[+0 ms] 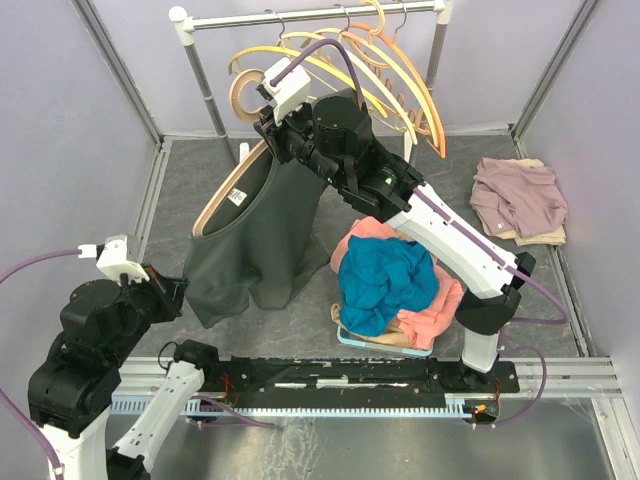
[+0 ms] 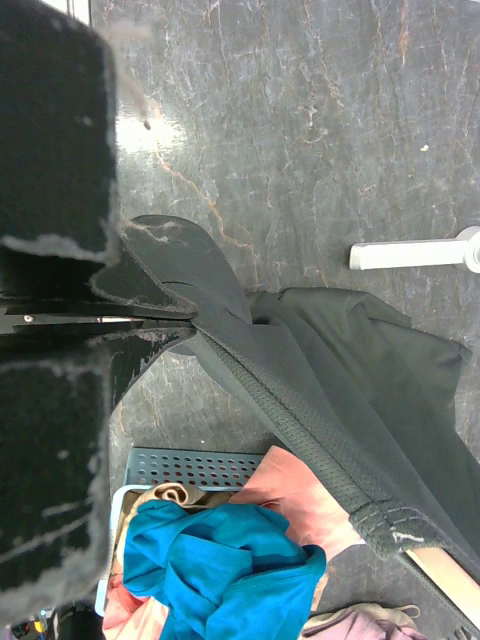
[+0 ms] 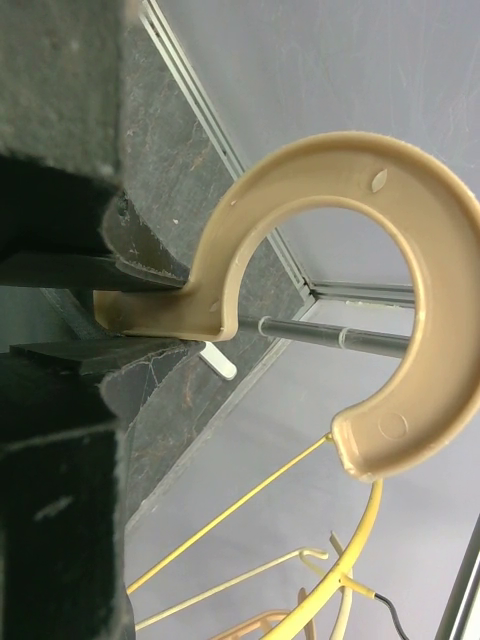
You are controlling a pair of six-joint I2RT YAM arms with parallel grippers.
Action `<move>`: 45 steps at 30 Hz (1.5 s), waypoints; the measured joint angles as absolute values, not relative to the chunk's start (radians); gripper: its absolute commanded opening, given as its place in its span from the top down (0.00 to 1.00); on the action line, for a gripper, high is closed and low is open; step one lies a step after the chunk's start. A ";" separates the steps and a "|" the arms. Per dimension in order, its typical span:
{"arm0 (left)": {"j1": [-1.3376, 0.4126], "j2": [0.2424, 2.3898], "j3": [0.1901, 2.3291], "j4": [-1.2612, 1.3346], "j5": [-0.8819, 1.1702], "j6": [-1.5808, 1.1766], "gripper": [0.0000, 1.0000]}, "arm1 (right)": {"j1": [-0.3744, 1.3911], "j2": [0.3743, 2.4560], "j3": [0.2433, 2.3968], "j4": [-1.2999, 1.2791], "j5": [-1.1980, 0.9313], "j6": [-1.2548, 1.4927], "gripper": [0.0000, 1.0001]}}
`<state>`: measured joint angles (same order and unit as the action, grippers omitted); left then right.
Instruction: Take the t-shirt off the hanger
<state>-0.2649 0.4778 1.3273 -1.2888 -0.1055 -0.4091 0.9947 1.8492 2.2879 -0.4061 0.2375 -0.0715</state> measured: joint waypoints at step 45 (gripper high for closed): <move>-0.265 0.521 1.334 -0.999 0.006 -0.364 0.36 | 0.979 1.843 2.260 -0.396 0.237 -0.043 0.99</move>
